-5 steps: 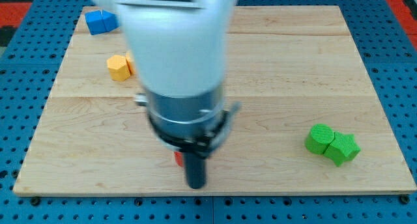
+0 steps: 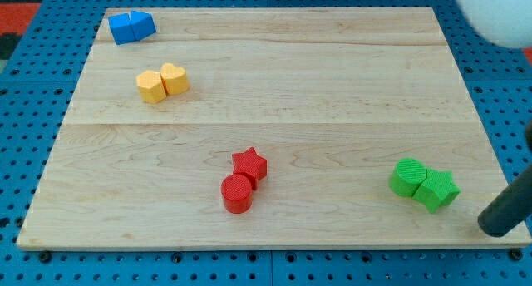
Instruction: Push the green blocks towards the center of the board
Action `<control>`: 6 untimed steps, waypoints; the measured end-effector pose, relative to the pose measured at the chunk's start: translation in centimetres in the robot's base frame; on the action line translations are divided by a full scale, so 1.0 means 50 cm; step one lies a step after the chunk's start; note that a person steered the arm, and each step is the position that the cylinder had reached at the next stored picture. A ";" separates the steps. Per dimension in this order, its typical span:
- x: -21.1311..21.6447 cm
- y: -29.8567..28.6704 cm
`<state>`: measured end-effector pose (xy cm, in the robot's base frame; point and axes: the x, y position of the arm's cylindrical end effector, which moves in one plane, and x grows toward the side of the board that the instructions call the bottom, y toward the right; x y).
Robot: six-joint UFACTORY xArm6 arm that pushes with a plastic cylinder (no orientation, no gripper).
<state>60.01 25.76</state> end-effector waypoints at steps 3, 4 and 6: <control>-0.136 -0.240; -0.081 -0.257; -0.131 -0.068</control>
